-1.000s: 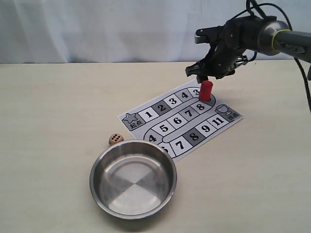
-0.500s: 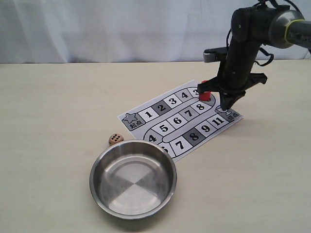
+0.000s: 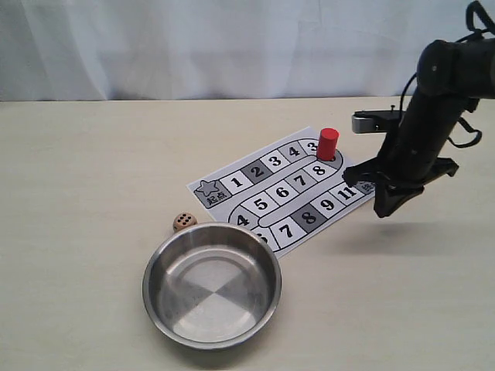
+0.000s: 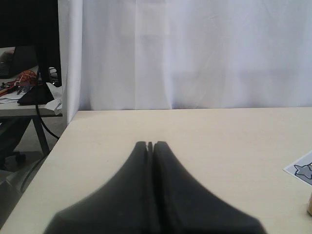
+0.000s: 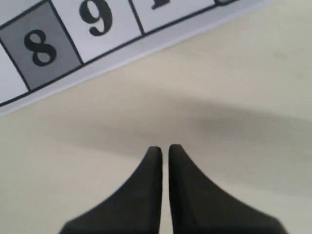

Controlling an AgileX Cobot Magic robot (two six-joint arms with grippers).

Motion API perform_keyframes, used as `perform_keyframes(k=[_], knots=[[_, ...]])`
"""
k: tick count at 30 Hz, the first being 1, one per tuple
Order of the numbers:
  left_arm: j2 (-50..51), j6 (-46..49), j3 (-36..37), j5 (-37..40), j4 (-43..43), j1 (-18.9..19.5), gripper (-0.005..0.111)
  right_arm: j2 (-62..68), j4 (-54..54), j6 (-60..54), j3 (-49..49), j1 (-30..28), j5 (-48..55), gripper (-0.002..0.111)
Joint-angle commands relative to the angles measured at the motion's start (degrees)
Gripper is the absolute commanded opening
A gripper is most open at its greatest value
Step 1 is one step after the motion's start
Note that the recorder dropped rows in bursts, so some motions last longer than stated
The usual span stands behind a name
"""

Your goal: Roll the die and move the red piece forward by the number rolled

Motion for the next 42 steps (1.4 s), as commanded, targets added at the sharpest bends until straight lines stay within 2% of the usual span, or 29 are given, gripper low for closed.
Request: perform_keyframes(k=[1, 10, 24, 42], knots=[[-0.1, -0.1, -0.3, -0.7, -0.1, 0.0, 0.0, -3.3, 1.7, -0.9, 4.1, -3.9, -1.1, 0.004], [-0.1, -0.1, -0.3, -0.7, -0.1, 0.0, 0.0, -13.5, 0.7, -0.9, 13.1, -6.4, -6.3, 0.004], [-0.1, -0.1, -0.3, -0.7, -0.1, 0.0, 0.0, -41.1, -3.9, -0.9, 24.6, -6.4, -12.4, 0.004], [-0.1, -0.1, -0.3, -0.7, -0.1, 0.0, 0.0, -87.6, -2.5, 0.0, 25.3, -6.4, -8.1, 0.004]])
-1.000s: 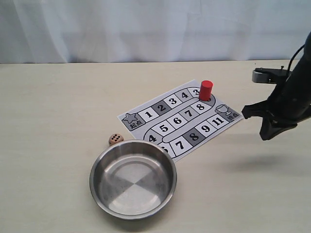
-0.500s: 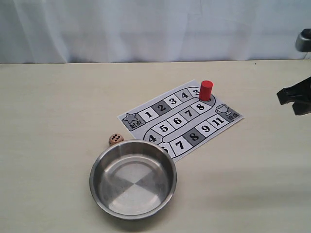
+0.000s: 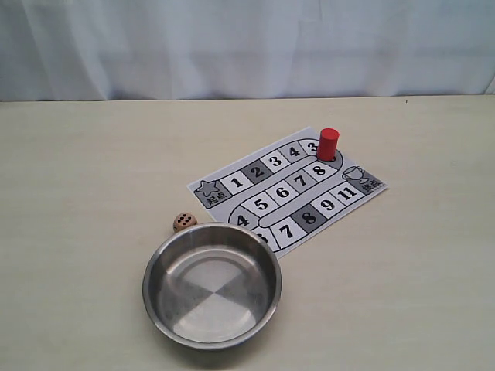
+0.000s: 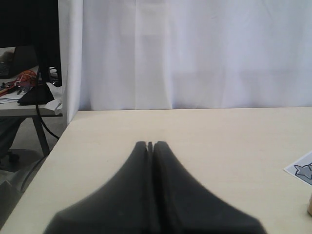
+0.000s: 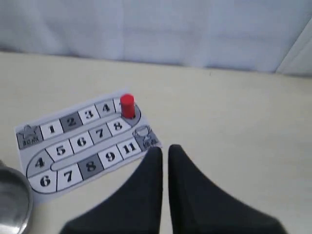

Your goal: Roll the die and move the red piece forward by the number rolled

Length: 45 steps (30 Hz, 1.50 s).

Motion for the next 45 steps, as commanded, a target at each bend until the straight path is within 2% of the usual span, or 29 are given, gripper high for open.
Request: perform_keyframes(k=[1, 13, 18, 27, 32, 45], knots=[[-0.1, -0.1, -0.3, -0.7, -0.1, 0.0, 0.0, -11.8, 0.3, 0.1, 0.3, -0.3, 2.1, 0.004], [-0.1, -0.1, -0.3, -0.7, -0.1, 0.0, 0.0, -37.8, 1.8, -0.7, 0.3, -0.3, 6.2, 0.004], [-0.1, -0.1, -0.3, -0.7, -0.1, 0.0, 0.0, -37.8, 1.2, -4.1, -0.2, -0.2, 6.6, 0.004], [-0.1, -0.1, -0.3, -0.7, -0.1, 0.0, 0.0, -37.8, 1.8, -3.8, 8.3, -0.2, -3.8, 0.004], [-0.1, -0.1, -0.3, -0.7, -0.1, 0.0, 0.0, -37.8, 1.8, -2.9, 16.3, -0.2, -10.7, 0.004], [-0.1, -0.1, -0.3, -0.7, -0.1, 0.0, 0.0, -37.8, 1.8, -2.9, 40.5, -0.2, -40.8, 0.004]])
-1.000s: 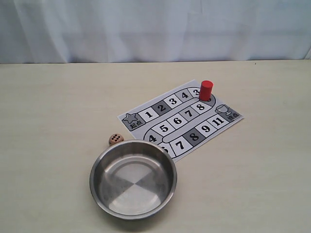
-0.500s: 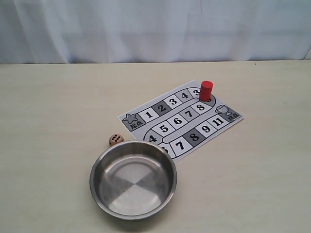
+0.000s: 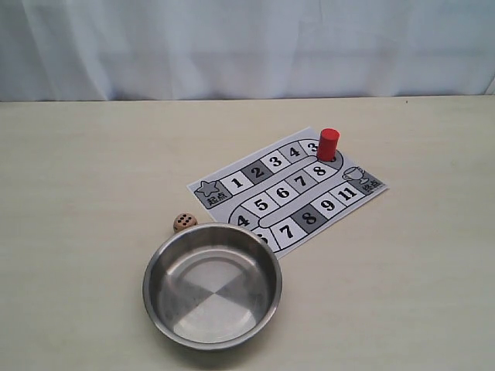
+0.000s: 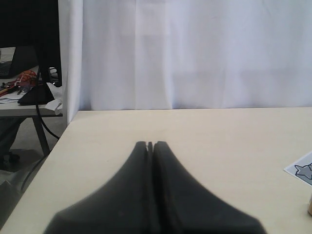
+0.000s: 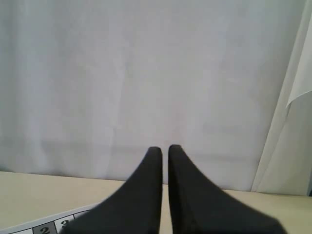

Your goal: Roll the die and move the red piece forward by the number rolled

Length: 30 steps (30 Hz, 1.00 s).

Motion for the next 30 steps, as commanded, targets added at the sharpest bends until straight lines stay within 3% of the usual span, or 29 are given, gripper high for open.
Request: perform_keyframes(k=[1, 24, 30], knots=[[-0.1, -0.1, -0.3, -0.7, -0.1, 0.0, 0.0, -0.4, 0.3, 0.3, 6.8, -0.2, -9.0, 0.004], [-0.1, -0.1, -0.3, -0.7, -0.1, 0.0, 0.0, -0.4, -5.1, -0.9, 22.4, -0.2, -23.3, 0.004], [-0.1, -0.1, -0.3, -0.7, -0.1, 0.0, 0.0, -0.4, -10.1, 9.1, 22.4, -0.2, -16.6, 0.004]])
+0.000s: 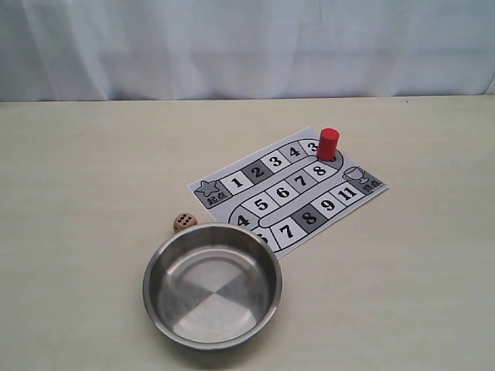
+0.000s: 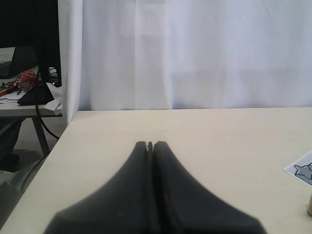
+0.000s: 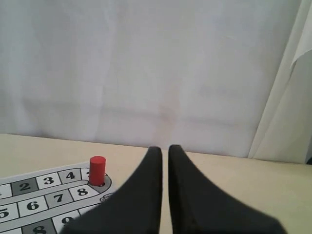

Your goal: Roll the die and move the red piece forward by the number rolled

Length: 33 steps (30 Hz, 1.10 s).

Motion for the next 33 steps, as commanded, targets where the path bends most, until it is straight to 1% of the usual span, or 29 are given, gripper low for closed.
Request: perform_keyframes(k=[1, 11, 33], knots=[[-0.1, -0.1, -0.3, -0.7, -0.1, 0.0, 0.0, -0.2, -4.8, 6.7, 0.2, -0.2, 3.9, 0.004], [-0.1, -0.1, -0.3, -0.7, -0.1, 0.0, 0.0, -0.2, -4.8, 7.7, 0.2, -0.2, 8.5, 0.004], [-0.1, -0.1, -0.3, -0.7, -0.1, 0.0, 0.0, -0.2, -4.7, 7.7, 0.2, -0.2, 8.7, 0.004]])
